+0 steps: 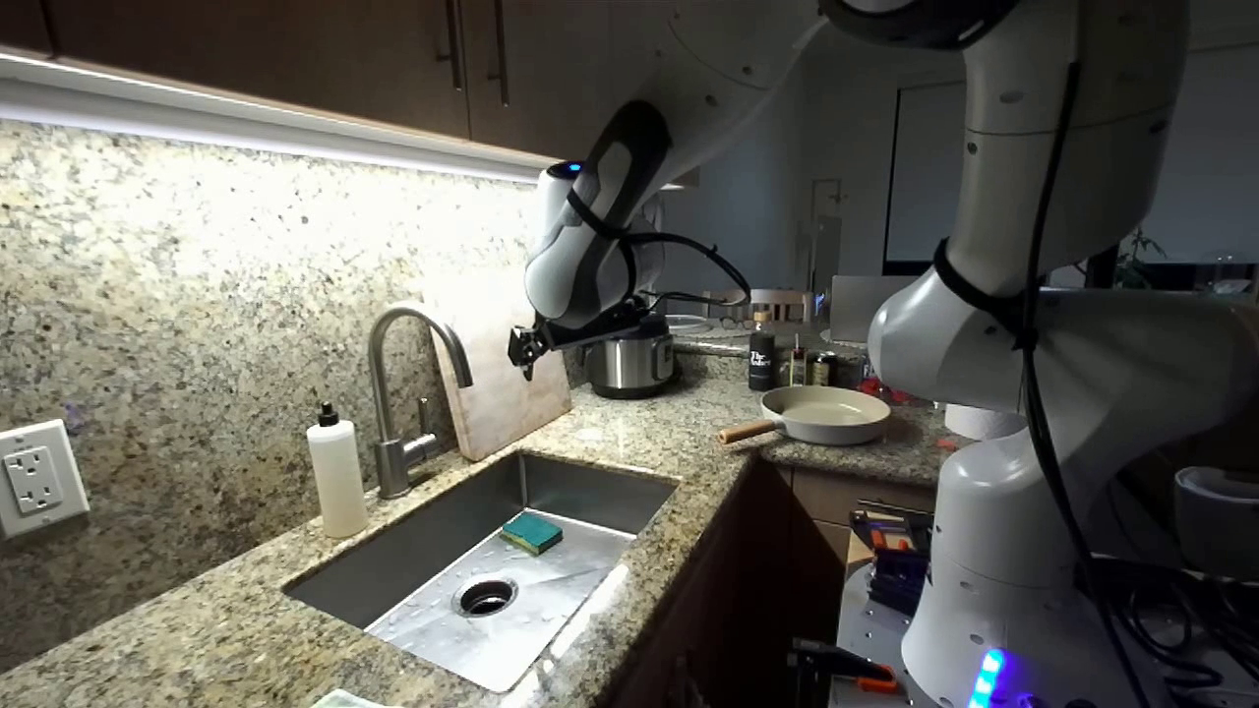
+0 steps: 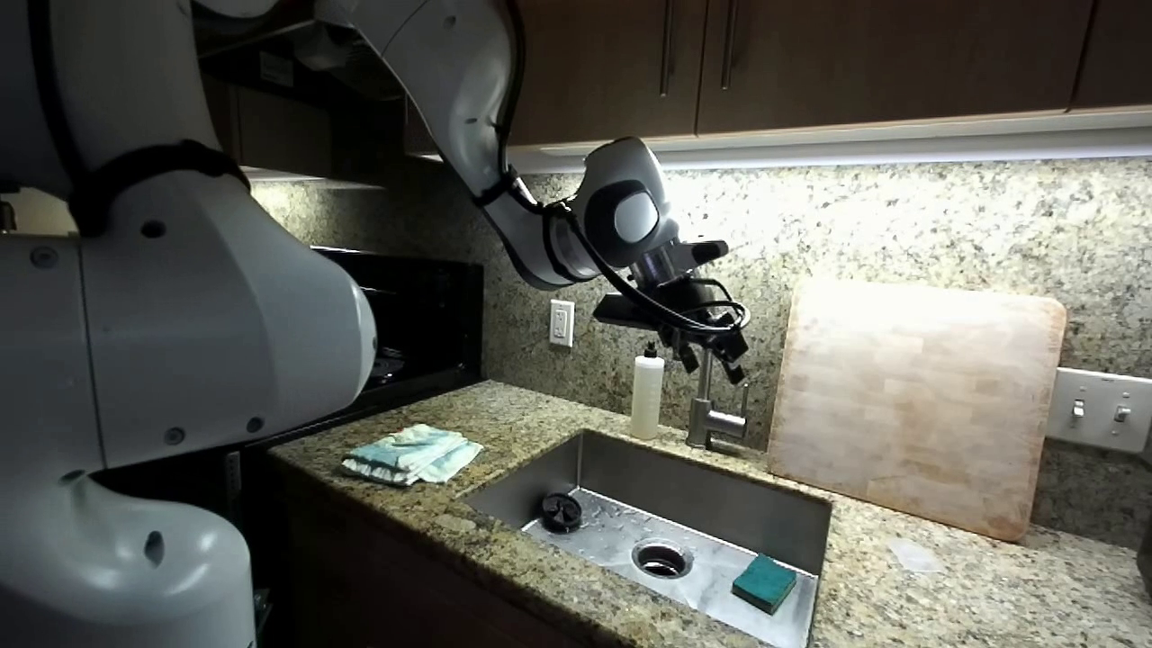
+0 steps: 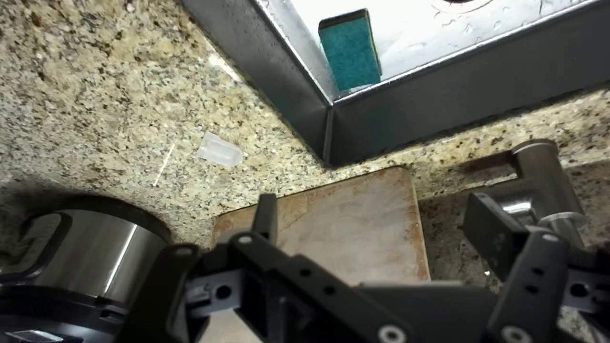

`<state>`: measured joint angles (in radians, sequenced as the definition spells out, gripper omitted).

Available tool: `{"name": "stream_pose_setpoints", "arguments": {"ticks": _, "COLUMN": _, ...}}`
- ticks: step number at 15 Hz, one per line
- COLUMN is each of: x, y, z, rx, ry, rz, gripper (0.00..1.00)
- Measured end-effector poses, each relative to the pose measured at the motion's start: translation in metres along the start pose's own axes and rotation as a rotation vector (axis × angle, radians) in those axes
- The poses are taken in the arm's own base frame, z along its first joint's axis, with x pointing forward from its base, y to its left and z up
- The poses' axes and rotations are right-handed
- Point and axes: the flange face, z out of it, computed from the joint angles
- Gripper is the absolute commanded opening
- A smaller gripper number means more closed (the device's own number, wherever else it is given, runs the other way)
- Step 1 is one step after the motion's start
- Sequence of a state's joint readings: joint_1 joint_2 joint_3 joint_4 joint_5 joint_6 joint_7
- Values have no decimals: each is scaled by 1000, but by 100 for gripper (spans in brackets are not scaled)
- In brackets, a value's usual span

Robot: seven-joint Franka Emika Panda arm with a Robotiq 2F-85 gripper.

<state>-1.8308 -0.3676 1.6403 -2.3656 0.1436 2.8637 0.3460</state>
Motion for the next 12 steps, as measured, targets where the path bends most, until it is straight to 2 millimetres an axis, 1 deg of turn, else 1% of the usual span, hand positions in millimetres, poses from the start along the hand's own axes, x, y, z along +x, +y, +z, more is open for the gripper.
{"name": "stream_pose_setpoints", "arguments": {"ticks": 2, "x": 9, "y": 6, "z": 3, "rx": 24, "ry": 37, "rz": 11, "gripper": 100}}
{"name": "stream_pose_setpoints", "arguments": {"ticks": 8, "x": 39, "y": 21, "z": 5, "rx": 145, "ry": 119, "rz": -34, "gripper": 100}}
{"name": "stream_pose_setpoints", "arguments": {"ticks": 10, "x": 45, "y": 24, "z": 1, "rx": 196, "ry": 119, "rz": -68, "gripper": 100}}
{"name": "stream_pose_setpoints", "arguments": {"ticks": 12, "x": 48, "y": 23, "z": -7, "rx": 259, "ry": 121, "rz": -101, "gripper": 100}}
